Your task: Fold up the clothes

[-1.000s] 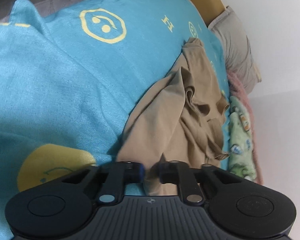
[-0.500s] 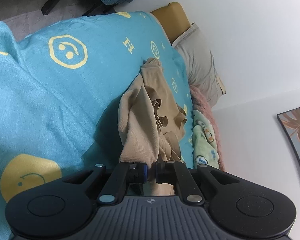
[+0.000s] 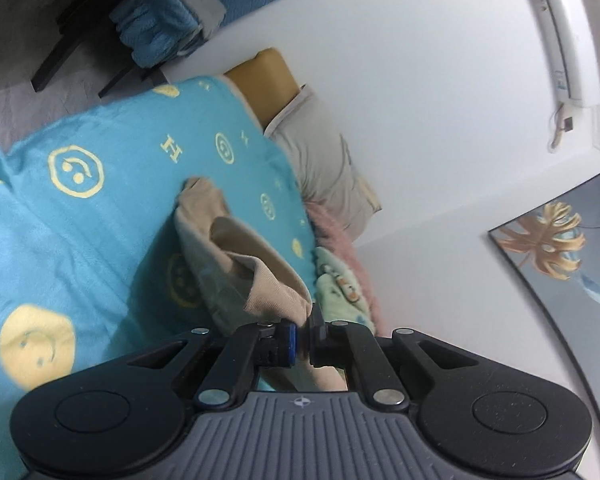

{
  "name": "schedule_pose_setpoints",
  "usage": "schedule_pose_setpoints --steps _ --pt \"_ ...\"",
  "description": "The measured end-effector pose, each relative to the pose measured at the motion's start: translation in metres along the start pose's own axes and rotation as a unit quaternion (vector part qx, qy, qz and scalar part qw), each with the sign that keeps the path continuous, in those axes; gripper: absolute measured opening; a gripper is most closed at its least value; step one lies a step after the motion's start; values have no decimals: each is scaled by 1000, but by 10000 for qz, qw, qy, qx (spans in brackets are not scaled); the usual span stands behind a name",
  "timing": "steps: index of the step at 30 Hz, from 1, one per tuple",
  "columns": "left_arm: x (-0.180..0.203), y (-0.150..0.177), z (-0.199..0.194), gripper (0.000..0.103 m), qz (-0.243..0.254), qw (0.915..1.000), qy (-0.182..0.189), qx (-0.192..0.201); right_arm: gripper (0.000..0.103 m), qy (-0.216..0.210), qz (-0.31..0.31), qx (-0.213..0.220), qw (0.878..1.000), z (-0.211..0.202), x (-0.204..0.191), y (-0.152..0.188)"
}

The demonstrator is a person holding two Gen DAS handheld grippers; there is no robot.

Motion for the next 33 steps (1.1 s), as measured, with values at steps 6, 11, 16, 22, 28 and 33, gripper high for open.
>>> schedule_pose_setpoints --steps 6,11,16,22,28,33 --pt "11 38 -89 5 -297 9995 -10 -73 7 -198 -9 -127 9997 -90 -9 29" --pt "14 50 -101 5 -287 9994 20 -165 7 -114 129 -41 9998 -105 -3 35" --pt "9 15 -37 6 -320 9987 -381 -109 8 146 98 -148 9997 -41 -3 12" --pt "9 -33 56 6 648 9892 -1292 232 9 729 -302 -334 9963 61 0 -15" --pt "-29 -50 128 6 1190 9769 -1771 141 9 1092 -432 -733 9904 133 36 -6" --pt "-60 -53 157 7 1345 9706 -1997 35 9 1231 -507 -1039 9856 166 55 5"
Point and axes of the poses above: each gripper's, at about its wrist camera, not at the fingertips, and z roughly the way its jaws point, x to its right, y to its underside, the point moved 10 cm from there along z, roughly the way its jaws point, and after that the axes turned 9 degrees about -z, right-handed, at the moved point
